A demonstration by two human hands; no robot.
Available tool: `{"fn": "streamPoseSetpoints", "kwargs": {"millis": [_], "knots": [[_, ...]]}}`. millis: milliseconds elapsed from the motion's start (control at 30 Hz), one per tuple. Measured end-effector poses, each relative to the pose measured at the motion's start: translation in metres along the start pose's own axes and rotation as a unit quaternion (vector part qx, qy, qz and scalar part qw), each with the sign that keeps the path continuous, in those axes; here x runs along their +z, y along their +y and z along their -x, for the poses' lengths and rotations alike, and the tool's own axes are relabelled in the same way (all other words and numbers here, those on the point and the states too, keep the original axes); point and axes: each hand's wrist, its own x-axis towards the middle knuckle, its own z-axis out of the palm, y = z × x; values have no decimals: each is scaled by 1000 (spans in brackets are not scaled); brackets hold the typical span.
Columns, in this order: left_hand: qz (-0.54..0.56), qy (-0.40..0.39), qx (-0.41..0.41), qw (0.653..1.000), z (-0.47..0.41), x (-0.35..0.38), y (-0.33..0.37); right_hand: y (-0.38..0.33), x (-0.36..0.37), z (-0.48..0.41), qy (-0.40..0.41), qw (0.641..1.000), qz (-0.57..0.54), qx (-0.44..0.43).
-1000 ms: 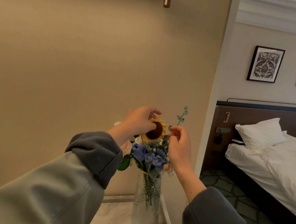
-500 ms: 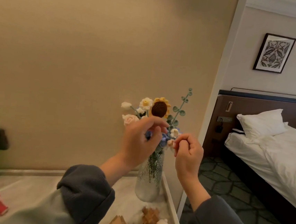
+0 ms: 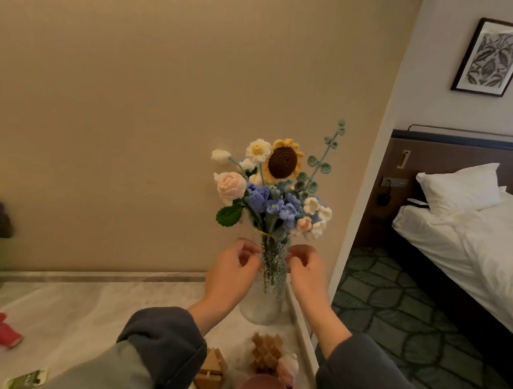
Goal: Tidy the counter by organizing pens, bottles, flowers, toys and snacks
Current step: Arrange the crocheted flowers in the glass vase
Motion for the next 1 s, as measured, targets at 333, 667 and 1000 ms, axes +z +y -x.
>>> {"fn": "streamPoseSetpoints", "kwargs": {"millis": [333, 667, 1000], "knots": [[-2, -81, -71, 994, -38, 20, -26, 3, 22, -45, -54, 992, -102, 49], [30, -104, -70, 992, -41, 26, -19, 19, 14, -47, -16, 995, -56, 75], [94, -157, -59, 981, -41, 18, 1, 13, 0, -42, -101, 995, 13, 18]]}}
